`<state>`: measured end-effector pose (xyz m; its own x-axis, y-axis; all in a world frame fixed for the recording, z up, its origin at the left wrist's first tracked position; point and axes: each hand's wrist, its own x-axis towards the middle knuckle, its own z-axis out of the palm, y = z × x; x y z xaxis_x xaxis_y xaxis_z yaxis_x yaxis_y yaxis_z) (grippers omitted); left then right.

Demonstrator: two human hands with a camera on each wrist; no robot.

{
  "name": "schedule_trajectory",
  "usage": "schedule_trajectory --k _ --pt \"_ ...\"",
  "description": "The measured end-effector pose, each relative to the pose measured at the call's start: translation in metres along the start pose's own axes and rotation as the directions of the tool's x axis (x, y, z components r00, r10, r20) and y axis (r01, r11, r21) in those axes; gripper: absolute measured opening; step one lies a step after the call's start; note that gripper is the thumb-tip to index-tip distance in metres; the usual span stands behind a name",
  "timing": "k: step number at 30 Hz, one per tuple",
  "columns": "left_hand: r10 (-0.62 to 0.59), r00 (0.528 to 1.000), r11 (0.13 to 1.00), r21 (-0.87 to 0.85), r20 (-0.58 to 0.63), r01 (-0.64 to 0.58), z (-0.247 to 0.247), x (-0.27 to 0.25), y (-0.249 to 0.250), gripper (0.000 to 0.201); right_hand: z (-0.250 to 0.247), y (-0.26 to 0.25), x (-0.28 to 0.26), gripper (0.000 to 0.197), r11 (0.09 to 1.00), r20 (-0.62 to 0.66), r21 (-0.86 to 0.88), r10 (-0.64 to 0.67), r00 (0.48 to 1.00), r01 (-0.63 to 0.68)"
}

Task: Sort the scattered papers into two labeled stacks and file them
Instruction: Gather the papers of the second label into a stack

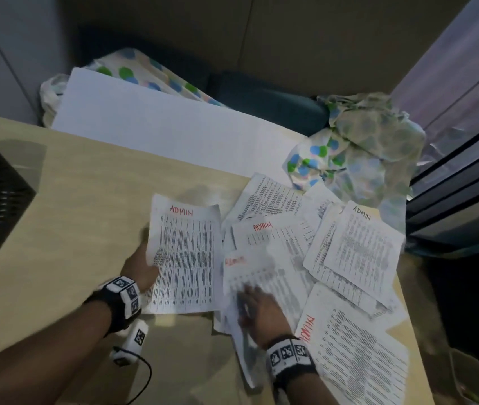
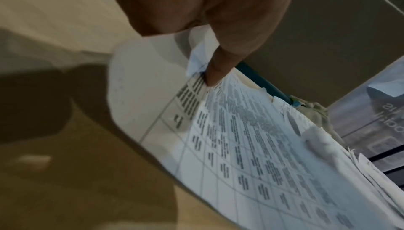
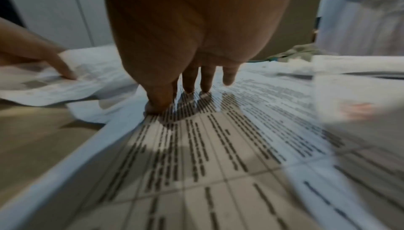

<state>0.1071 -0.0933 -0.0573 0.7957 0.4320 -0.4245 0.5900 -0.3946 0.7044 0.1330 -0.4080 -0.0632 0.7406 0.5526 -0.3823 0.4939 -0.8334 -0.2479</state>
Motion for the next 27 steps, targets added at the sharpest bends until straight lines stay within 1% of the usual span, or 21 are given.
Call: schedule_trajectory --k 1,2,3,4,5,6,7,8,10,12,14,15,17,18,19,20,21,22,24,25,27 --pt "0.0 1.0 1.0 -0.001 0.006 0.0 -0.001 0.0 -0.004 0.068 0.0 -0.011 0.006 0.062 0.997 0.029 0.045 -0.059 0.998 0.058" --pt "-0.003 1.0 1.0 -0.008 -0.007 0.003 -0.001 0.0 -0.008 0.059 0.0 -0.02 0.012 0.062 0.99 0.057 0.117 -0.088 0.995 0.081" --pt "-0.014 0.999 1.0 -0.01 -0.032 0.013 -0.003 0.0 -0.012 0.048 -0.002 -0.026 0.018 0.062 0.976 0.071 0.21 -0.075 0.995 0.059" --pt "-0.025 0.998 0.999 -0.039 -0.064 0.023 -0.006 0.001 -0.015 0.042 -0.005 -0.027 0.023 0.061 0.954 0.058 0.299 -0.021 0.998 0.003" --pt "-0.043 0.995 0.997 -0.072 -0.087 0.036 -0.01 0.001 -0.018 0.04 -0.006 -0.024 0.028 0.062 0.93 0.001 0.361 0.073 0.997 -0.068" --pt "-0.052 0.993 0.996 -0.08 -0.106 0.044 -0.015 0.003 -0.022 0.039 -0.009 -0.017 0.031 0.064 0.916 -0.081 0.372 0.196 0.977 -0.153" --pt "-0.066 0.99 0.997 -0.05 -0.121 0.06 -0.02 0.003 -0.026 0.037 -0.012 -0.008 0.032 0.069 0.907 -0.158 0.341 0.314 0.936 -0.247" --pt "-0.078 0.987 0.997 -0.017 -0.141 0.077 -0.027 0.002 -0.03 0.036 -0.015 0.002 0.033 0.078 0.891 -0.18 0.284 0.413 0.893 -0.355" --pt "-0.09 0.979 0.996 -0.025 -0.185 0.086 -0.04 0.002 -0.041 0.038 -0.02 0.018 0.034 0.096 0.817 -0.099 0.23 0.559 0.823 -0.528" --pt "-0.11 0.974 0.99 -0.106 -0.196 0.09 -0.049 -0.001 -0.046 0.045 -0.021 0.03 0.038 0.101 0.764 -0.021 0.256 0.617 0.787 -0.592" --pt "-0.135 0.965 0.975 -0.205 -0.224 0.089 -0.058 -0.004 -0.049 0.051 -0.024 0.033 0.044 0.092 0.723 0.03 0.347 0.628 0.778 -0.597" --pt "-0.137 0.963 0.97 -0.228 -0.234 0.083 -0.062 -0.005 -0.05 0.051 -0.024 0.034 0.047 0.082 0.705 0.049 0.393 0.625 0.779 -0.59" --pt "-0.106 0.962 0.973 -0.228 -0.253 0.048 -0.069 -0.008 -0.049 0.044 -0.027 0.031 0.05 0.051 0.692 0.05 0.476 0.595 0.802 -0.543" --pt "-0.098 0.961 0.976 -0.214 -0.26 0.041 -0.072 -0.009 -0.049 0.038 -0.029 0.029 0.049 0.035 0.683 0.018 0.546 0.57 0.821 -0.486" --pt "-0.108 0.959 0.98 -0.189 -0.261 0.059 -0.075 -0.009 -0.049 0.033 -0.035 0.028 0.047 0.025 0.666 -0.022 0.619 0.545 0.838 -0.417" --pt "-0.119 0.957 0.982 -0.177 -0.263 0.073 -0.078 -0.009 -0.05 0.03 -0.042 0.024 0.045 0.024 0.645 -0.054 0.675 0.526 0.849 -0.357" --pt "-0.139 0.958 0.98 -0.176 -0.249 0.097 -0.08 -0.008 -0.053 0.03 -0.048 0.021 0.045 0.032 0.635 -0.086 0.706 0.517 0.852 -0.314" --pt "-0.143 0.962 0.977 -0.19 -0.232 0.1 -0.082 -0.008 -0.055 0.032 -0.054 0.016 0.047 0.04 0.64 -0.113 0.711 0.513 0.851 -0.291" --pt "-0.13 0.978 0.974 -0.204 -0.166 0.095 -0.083 -0.009 -0.06 0.039 -0.064 0.002 0.056 0.045 0.653 -0.143 0.707 0.508 0.849 -0.272" --pt "-0.114 0.984 0.977 -0.195 -0.133 0.087 -0.082 -0.011 -0.06 0.042 -0.066 -0.008 0.064 0.043 0.659 -0.127 0.7 0.495 0.859 -0.276" --pt "-0.076 0.995 0.976 -0.21 -0.072 0.059 -0.078 -0.016 -0.057 0.043 -0.066 -0.034 0.08 0.024 0.675 -0.054 0.677 0.442 0.895 -0.292"
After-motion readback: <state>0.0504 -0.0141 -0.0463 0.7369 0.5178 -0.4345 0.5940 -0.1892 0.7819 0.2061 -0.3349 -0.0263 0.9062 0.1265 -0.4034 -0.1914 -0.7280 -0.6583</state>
